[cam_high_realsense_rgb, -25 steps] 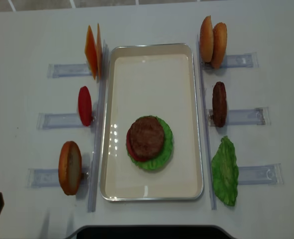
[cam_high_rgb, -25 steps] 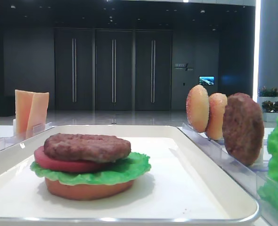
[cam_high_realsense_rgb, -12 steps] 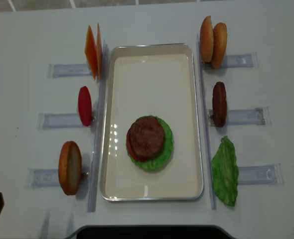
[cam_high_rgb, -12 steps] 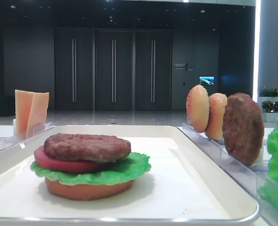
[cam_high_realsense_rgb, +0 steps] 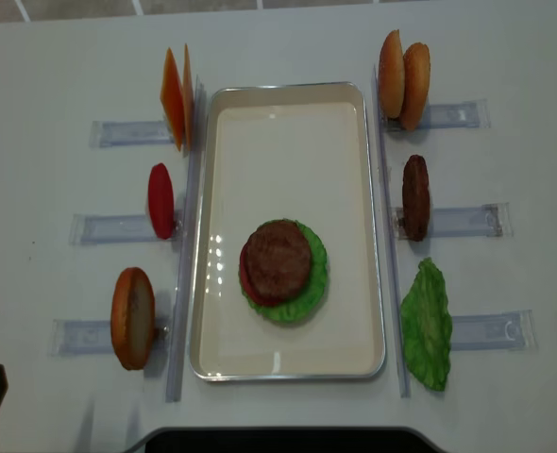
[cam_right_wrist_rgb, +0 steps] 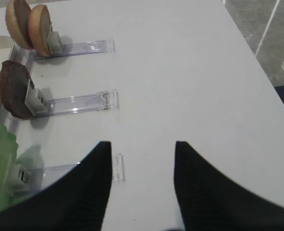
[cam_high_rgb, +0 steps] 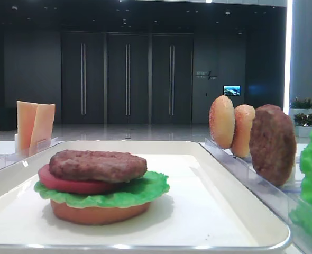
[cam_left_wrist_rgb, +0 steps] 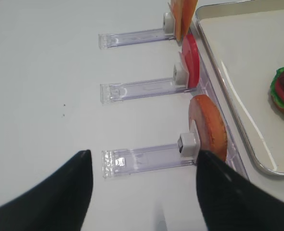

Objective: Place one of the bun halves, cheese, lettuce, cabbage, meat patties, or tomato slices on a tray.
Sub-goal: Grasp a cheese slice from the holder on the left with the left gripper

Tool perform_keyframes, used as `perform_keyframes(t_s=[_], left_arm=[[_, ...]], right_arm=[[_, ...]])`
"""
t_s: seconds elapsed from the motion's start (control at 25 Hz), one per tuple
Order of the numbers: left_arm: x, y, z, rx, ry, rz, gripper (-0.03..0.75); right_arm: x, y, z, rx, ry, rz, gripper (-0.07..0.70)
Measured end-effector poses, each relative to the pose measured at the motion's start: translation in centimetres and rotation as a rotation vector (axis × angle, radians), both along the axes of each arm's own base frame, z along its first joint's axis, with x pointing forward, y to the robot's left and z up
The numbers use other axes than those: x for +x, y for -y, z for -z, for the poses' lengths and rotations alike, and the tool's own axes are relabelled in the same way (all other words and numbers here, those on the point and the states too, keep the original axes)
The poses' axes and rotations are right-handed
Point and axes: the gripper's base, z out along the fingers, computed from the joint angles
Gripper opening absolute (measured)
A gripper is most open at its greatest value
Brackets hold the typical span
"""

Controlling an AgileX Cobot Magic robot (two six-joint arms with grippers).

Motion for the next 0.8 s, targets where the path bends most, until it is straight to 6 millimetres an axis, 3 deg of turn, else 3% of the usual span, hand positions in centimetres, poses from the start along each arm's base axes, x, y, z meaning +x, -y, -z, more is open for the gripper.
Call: perform_keyframes(t_s=[0.28, 0.44, 0.6, 0.8], left_arm=[[-0.1, -0.3, -0.5, 0.020, 0.007, -0.027, 0.458], [1.4, -0.3, -1.0, -0.008, -0.082, -0.057, 0.455], [4.2, -0.1, -1.9, 0.003, -0.225, -0.065, 0.454], [9.3, 0.3, -4.2, -0.006, -0.365, -0.085, 0.454]], right_arm=[[0.0, 0.0, 0.0, 0.000, 0.000, 0.000, 0.296], [0.0, 0.0, 0.0, 0.000, 0.000, 0.000, 0.295], [0.0, 0.0, 0.0, 0.000, 0.000, 0.000, 0.294], [0.0, 0.0, 0.0, 0.000, 0.000, 0.000, 0.293]])
